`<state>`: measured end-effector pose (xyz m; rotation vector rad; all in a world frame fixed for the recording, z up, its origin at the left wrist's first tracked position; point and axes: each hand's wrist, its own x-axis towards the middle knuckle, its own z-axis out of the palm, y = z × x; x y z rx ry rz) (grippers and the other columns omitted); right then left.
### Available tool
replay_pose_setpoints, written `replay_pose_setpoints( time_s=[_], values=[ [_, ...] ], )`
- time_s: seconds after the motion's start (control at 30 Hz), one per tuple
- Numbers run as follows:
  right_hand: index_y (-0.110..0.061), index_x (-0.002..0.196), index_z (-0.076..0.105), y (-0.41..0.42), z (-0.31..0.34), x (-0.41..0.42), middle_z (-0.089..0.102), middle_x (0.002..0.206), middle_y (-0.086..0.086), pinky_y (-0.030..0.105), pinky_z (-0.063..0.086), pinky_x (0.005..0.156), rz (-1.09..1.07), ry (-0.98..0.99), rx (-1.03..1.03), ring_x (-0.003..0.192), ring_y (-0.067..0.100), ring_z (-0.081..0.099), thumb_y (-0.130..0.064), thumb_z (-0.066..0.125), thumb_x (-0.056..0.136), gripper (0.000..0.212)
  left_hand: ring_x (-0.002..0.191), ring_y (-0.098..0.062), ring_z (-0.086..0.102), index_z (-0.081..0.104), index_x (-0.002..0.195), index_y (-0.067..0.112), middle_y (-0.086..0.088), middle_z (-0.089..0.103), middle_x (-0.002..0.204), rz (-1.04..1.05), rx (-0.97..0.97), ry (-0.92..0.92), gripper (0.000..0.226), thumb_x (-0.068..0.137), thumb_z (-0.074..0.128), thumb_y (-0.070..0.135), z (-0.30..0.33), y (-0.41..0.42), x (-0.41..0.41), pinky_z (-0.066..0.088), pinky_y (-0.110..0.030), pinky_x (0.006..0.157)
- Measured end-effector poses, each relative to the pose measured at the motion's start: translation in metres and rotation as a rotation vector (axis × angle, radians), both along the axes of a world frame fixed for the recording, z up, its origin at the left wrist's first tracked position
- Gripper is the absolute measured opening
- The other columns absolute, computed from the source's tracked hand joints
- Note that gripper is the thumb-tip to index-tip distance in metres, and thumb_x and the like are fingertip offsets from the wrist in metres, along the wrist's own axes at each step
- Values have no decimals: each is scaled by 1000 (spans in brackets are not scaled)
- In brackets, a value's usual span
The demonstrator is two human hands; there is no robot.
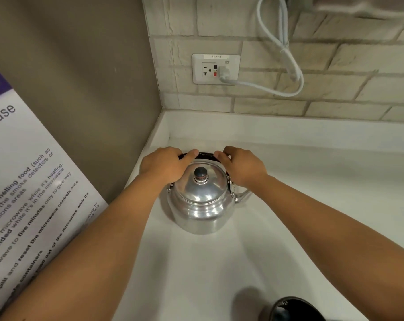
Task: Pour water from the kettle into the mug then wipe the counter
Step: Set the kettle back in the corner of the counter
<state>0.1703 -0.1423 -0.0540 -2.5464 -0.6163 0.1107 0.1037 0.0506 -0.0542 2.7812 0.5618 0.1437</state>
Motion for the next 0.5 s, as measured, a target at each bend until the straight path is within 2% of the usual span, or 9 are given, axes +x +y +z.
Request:
replay_pose_setpoints(
  time_s=[0.07,0.13,0.23,0.3,0.4,0.5],
  values=[
    [-19,89,61,-5,9,-4,67,74,2,32,45,61,-38,-145,-41,75,27,62,-56,32,95,47,82,-23,60,66,89,27,0,69,92,27,72,-7,67,83,24,79,9,-3,-3,36,-31,61],
    [-20,85,58,-13,23,-11,64,67,-1,30,41,58,-78,-221,36,69,25,59,-55,35,95,43,93,-26,62,65,108,26,-3,67,107,56,78,-138,61,87,31,71,21,-7,-12,37,-32,66],
    [-22,78,55,-38,45,-29,47,49,-8,26,31,51,-80,-288,162,55,18,49,-48,43,94,33,78,-21,60,66,102,27,3,65,90,-1,26,-447,43,88,45,62,41,-23,-37,38,-31,62],
    [-19,78,59,-61,55,-48,43,45,-7,26,31,48,-62,-322,215,48,15,44,-44,46,94,33,67,-15,54,66,93,30,12,54,74,-54,1,-567,34,87,50,60,48,-43,-61,35,-27,55],
    [-19,74,56,-104,55,-87,46,48,-1,28,34,48,-78,-340,235,47,18,45,-42,48,94,32,59,-8,49,64,81,33,16,48,64,-136,-51,-640,24,87,55,54,38,-76,-103,30,-19,51],
    [-22,69,52,-157,34,-129,51,51,5,28,34,47,-174,-316,225,48,21,47,-44,48,94,33,59,-8,52,64,79,33,12,52,64,-210,-125,-568,18,87,59,49,3,-101,-146,31,-17,51]
  ],
)
